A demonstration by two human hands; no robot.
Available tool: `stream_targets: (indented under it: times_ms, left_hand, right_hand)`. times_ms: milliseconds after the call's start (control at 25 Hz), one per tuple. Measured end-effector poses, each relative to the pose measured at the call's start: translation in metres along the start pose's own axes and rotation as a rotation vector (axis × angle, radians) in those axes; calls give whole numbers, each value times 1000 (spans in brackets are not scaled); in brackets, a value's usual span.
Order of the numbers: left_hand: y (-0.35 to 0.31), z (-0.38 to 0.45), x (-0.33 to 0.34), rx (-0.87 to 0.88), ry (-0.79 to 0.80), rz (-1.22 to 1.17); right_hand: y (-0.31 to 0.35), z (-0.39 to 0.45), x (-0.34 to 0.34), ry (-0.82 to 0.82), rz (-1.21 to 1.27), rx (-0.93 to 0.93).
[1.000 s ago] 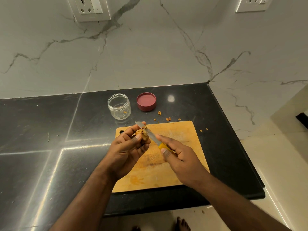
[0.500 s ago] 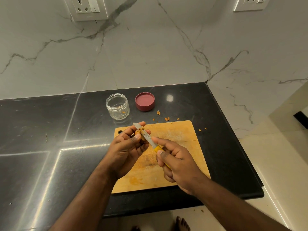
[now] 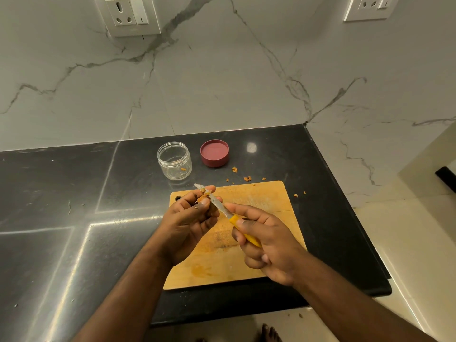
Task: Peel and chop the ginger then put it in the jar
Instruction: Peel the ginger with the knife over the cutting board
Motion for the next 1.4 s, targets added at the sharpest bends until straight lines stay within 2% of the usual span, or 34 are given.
stream_targets:
  times_ms: [120, 200, 240, 280, 320, 360, 400, 440, 480, 560, 680, 760, 800, 920, 1080, 1160, 1280, 1400]
  left_hand:
    - [4, 13, 5, -39, -41, 135]
    - [5, 21, 4, -50, -82, 247]
    - [6, 24, 2, -52, -100, 284]
    - [7, 24, -1, -55, -119, 311]
    - [9, 24, -4, -58, -138, 340]
    - [11, 23, -6, -66, -151, 376]
    - [14, 22, -7, -76, -156, 416]
    - [18, 21, -9, -86, -153, 459]
    - [21, 18, -10, -94, -148, 499]
    - [25, 14, -15, -96, -151, 553]
    - [29, 6, -25, -93, -173, 581]
    - [30, 4, -27, -82, -169, 593]
    - [30, 4, -26, -76, -162, 604]
    - [30, 3, -22, -54, -138, 641]
    - [32, 0, -17, -71, -103, 720]
    - [34, 2, 0, -33, 40, 865]
    - [40, 16, 44, 120, 286, 1183]
    - [45, 31, 69, 207, 360, 1369]
  right_hand:
    - [2, 5, -14, 12, 219, 21]
    - [10, 6, -27, -79, 249, -7]
    - [18, 4, -35, -174, 173, -62]
    - [27, 0, -45, -316, 1, -147]
    - [38, -5, -56, -510, -281, -257]
    - [48, -10, -66, -723, -651, -367]
    - [54, -10, -71, -847, -992, -441]
    - [54, -4, -76, -877, -1229, -433]
    - [48, 2, -82, -870, -1345, -353]
    - [42, 5, -86, -844, -1308, -265]
    - [51, -11, -80, -853, -1101, -420]
    - [54, -17, -77, -876, -1093, -495]
    - [52, -14, -78, -857, -1122, -458]
    - [30, -5, -93, -814, -1201, -199]
    - [27, -15, -100, -845, -1056, -240]
    - [24, -15, -98, -825, -922, -242]
    - [16, -12, -90, -745, -638, -182]
    - [9, -14, -85, -715, -537, -160]
Point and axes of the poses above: each hand's wrist, its own z-axis towards the middle knuckle, its own x-axis out of the palm, y = z × x, the point moved 4 cm from there along z, towards the middle knuckle, and after that the axes turned 12 degrees about x, right-handed, at the moved point
